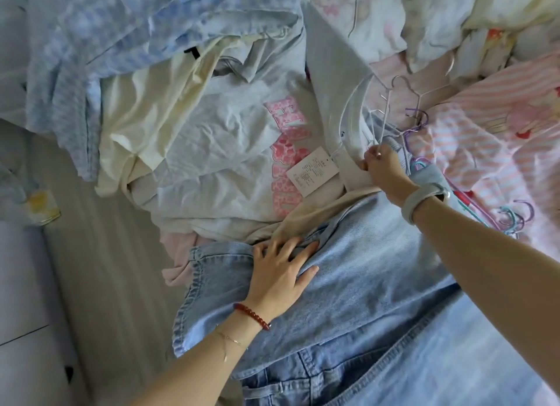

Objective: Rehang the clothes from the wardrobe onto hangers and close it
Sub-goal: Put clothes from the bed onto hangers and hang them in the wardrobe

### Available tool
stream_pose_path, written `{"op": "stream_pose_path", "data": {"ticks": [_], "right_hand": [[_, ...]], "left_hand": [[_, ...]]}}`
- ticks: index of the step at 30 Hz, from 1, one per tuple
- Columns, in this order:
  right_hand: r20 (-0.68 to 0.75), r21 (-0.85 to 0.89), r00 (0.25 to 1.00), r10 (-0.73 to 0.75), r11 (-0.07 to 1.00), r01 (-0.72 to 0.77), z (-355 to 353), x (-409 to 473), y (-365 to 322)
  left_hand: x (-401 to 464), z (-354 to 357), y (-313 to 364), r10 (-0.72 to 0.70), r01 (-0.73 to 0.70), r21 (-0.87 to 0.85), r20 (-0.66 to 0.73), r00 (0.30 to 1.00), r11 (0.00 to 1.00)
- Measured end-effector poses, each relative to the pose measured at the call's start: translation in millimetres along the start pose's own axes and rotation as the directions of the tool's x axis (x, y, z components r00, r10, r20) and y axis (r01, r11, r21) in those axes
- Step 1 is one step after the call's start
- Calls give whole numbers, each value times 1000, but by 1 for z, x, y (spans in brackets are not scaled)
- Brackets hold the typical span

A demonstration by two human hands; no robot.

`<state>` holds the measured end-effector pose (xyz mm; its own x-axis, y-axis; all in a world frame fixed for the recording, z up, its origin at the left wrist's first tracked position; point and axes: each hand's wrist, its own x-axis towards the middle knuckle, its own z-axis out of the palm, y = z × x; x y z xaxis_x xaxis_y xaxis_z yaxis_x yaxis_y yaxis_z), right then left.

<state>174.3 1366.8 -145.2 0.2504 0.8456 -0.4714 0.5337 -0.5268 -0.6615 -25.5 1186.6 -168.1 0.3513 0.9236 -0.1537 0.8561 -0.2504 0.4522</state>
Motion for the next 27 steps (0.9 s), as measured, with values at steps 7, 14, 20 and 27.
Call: {"op": "stream_pose_path", "data": {"ticks": [7,14,20,27], "right_hand": [[-40,513,993,107,855,-72,0,-11,-53],[-95,648,990,102,762,-16,-9,-76,-35],[-157,562,987,-21,820,107,-43,-130,-39],[-360,249,858,-367,848,468,-105,-177,-129]], "left_hand": [[-13,-16,26,80,-87,-79,-86,993,993],[-14,-29,41,-63,62,-59,-1,998,996],[-38,-50,44,-133,73,-365,-142,981,928],[-16,-145,51,-187,58,-339,-364,912,939]]}}
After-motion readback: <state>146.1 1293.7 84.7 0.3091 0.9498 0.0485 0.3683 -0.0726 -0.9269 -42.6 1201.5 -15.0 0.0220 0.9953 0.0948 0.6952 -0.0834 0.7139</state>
